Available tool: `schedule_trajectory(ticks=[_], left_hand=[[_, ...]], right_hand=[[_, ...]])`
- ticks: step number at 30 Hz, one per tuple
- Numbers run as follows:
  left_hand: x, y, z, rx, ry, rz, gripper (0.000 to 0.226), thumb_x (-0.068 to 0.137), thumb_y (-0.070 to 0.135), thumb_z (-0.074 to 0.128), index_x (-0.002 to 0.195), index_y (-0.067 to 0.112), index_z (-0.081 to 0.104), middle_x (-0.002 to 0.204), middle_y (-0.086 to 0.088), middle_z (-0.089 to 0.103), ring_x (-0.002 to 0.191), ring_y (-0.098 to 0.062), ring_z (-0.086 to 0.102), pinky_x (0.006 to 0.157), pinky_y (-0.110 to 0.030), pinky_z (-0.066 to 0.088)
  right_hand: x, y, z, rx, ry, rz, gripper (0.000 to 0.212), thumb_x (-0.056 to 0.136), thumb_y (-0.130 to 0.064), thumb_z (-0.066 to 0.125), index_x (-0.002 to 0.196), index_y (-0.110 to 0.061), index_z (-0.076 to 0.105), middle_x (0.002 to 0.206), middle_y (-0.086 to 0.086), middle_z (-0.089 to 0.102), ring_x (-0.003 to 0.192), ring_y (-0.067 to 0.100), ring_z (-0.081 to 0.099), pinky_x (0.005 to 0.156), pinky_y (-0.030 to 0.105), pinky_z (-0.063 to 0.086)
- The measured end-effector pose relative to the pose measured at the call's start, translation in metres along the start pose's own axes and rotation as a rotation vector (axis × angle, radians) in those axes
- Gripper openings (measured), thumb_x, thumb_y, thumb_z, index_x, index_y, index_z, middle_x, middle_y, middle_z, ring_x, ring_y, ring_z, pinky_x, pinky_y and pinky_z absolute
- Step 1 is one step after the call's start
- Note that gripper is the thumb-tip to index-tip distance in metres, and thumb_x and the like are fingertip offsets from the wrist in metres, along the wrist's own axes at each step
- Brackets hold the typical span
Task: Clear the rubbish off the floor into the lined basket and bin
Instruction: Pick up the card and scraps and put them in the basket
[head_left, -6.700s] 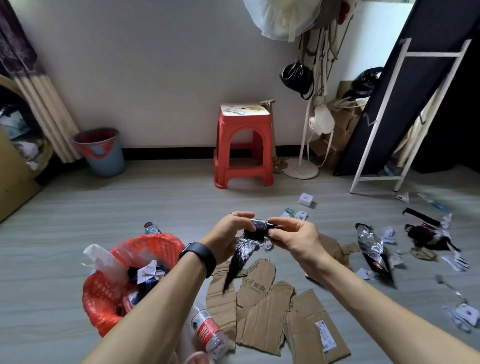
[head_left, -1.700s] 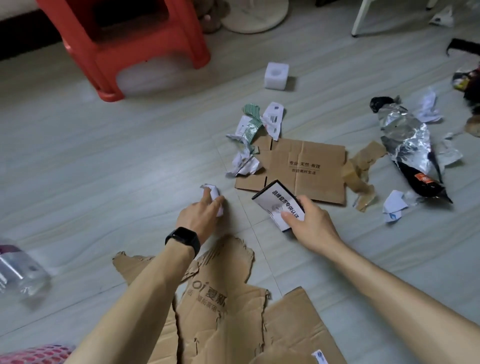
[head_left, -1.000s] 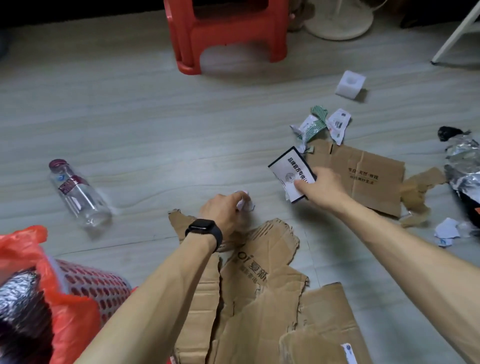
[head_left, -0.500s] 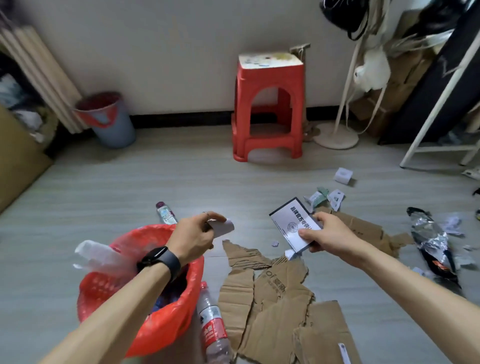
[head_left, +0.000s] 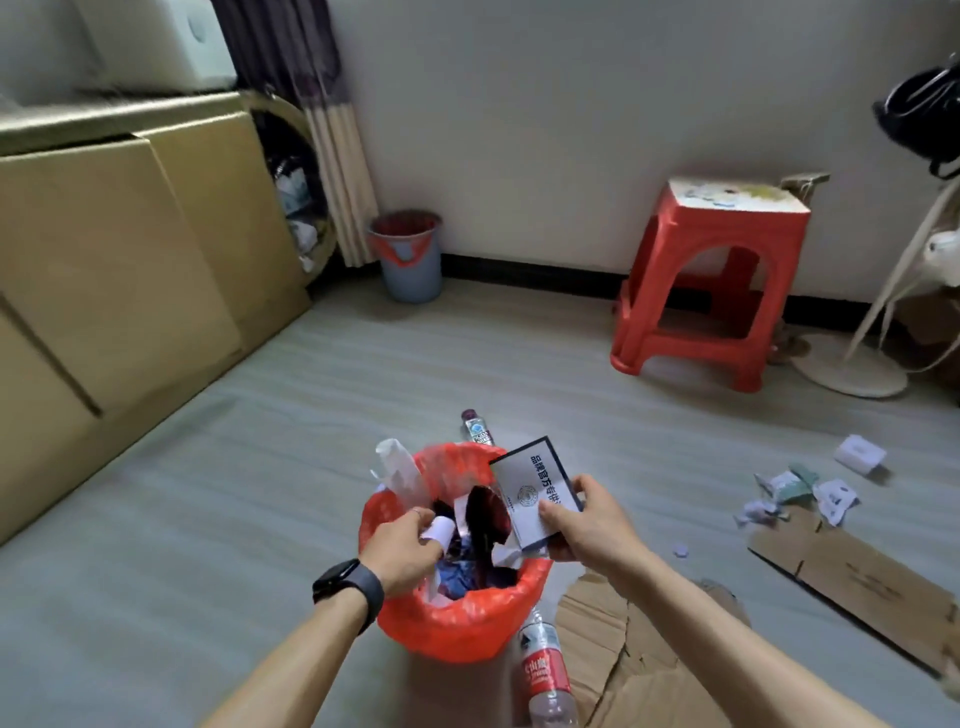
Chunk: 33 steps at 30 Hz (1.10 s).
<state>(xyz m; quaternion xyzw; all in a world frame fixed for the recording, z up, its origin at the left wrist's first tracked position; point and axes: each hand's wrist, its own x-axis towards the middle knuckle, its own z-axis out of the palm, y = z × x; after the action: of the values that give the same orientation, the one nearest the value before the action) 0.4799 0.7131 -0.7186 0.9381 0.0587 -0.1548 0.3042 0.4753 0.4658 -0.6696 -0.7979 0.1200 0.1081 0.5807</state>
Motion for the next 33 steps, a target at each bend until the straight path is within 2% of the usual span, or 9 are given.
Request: schedule_trajectory(ticks=[6,10,12,18,22,25,28,31,33], left_hand=[[0.001,-0.038,0.018,0.442,0.103,0.011,0.045,0.088,0.037,0.043,0.13,0.026,0.054,0.139,-0.001,0.052,0.136,-0.023,0.038,0.107,-0.041,0.036],[-0.009,-0.06,0.036,0.421,0.125,0.0,0.062,0.088,0.035,0.039,0.149,0.028,0.03,0.164,0.004,0.002,0.15,-0.016,-0.011,0.118,-0.054,0.013],[-0.011,-0.062,0.042,0.374,0.16,0.0,0.069,0.089,0.032,0.039,0.154,0.031,0.017,0.164,0.003,-0.009,0.149,-0.016,-0.019,0.119,-0.052,0.012],[-0.005,-0.061,0.043,0.345,0.148,-0.016,0.072,0.091,0.034,0.038,0.156,0.029,0.008,0.164,0.002,-0.011,0.148,-0.016,-0.022,0.12,-0.051,0.013],[-0.002,-0.058,0.041,0.565,0.085,-0.013,0.072,0.089,0.039,0.033,0.155,0.04,0.004,0.164,0.0,-0.01,0.149,-0.02,-0.015,0.114,-0.061,-0.006],[0.004,-0.048,0.04,0.676,0.079,0.139,0.081,0.084,0.038,0.042,0.152,0.044,-0.002,0.164,0.003,-0.011,0.15,-0.017,-0.009,0.115,-0.061,-0.007],[0.016,-0.033,0.045,0.688,-0.035,0.323,0.078,0.089,0.033,0.044,0.153,0.042,0.002,0.164,0.007,-0.007,0.151,-0.015,-0.003,0.118,-0.056,0.007],[0.03,-0.018,0.054,0.652,-0.176,0.337,0.062,0.096,0.031,0.036,0.154,0.039,0.014,0.165,0.003,-0.002,0.15,-0.017,0.007,0.117,-0.054,0.019],[0.043,-0.011,0.062,0.653,-0.201,0.321,0.058,0.099,0.035,0.034,0.154,0.036,0.017,0.165,0.001,0.001,0.15,-0.019,0.009,0.115,-0.053,0.023]], right_hand=[[0.022,0.022,0.048,-0.267,-0.08,0.007,0.011,0.094,-0.033,0.055,0.097,-0.026,0.062,0.098,0.002,0.072,0.084,0.025,0.07,0.077,0.049,0.059],[0.03,0.038,0.052,-0.543,0.014,-0.108,0.027,0.094,-0.034,0.059,0.119,-0.024,0.062,0.114,0.004,0.07,0.101,0.025,0.065,0.085,0.037,0.054],[0.032,0.045,0.057,-0.533,-0.035,-0.145,0.031,0.093,-0.031,0.061,0.124,-0.026,0.056,0.117,0.003,0.069,0.102,0.022,0.064,0.085,0.038,0.056],[0.04,0.055,0.075,-0.808,-0.207,-0.303,0.051,0.096,-0.028,0.051,0.147,-0.029,0.04,0.151,-0.001,0.043,0.134,0.025,0.047,0.107,0.041,0.044],[0.034,0.059,0.074,-1.03,-0.353,-0.32,0.041,0.092,-0.025,0.045,0.129,-0.03,0.059,0.128,-0.001,0.061,0.123,0.023,0.052,0.105,0.04,0.042],[0.025,0.065,0.081,-1.115,-0.462,-0.349,0.038,0.088,-0.027,0.042,0.116,-0.038,0.066,0.123,-0.008,0.066,0.135,0.015,0.043,0.118,0.043,0.011],[0.023,0.067,0.077,-0.964,-0.401,-0.392,0.038,0.089,-0.022,0.04,0.113,-0.035,0.067,0.136,-0.011,0.06,0.144,0.009,0.03,0.123,0.039,0.0],[0.022,0.074,0.069,-0.941,-0.109,-0.486,0.037,0.089,-0.025,0.048,0.122,-0.027,0.064,0.15,-0.004,0.045,0.146,0.014,0.023,0.12,0.033,0.017],[0.02,0.08,0.064,-0.912,0.041,-0.426,0.054,0.088,-0.035,0.052,0.141,-0.024,0.046,0.16,0.002,0.024,0.148,0.019,0.015,0.119,0.039,0.019]])
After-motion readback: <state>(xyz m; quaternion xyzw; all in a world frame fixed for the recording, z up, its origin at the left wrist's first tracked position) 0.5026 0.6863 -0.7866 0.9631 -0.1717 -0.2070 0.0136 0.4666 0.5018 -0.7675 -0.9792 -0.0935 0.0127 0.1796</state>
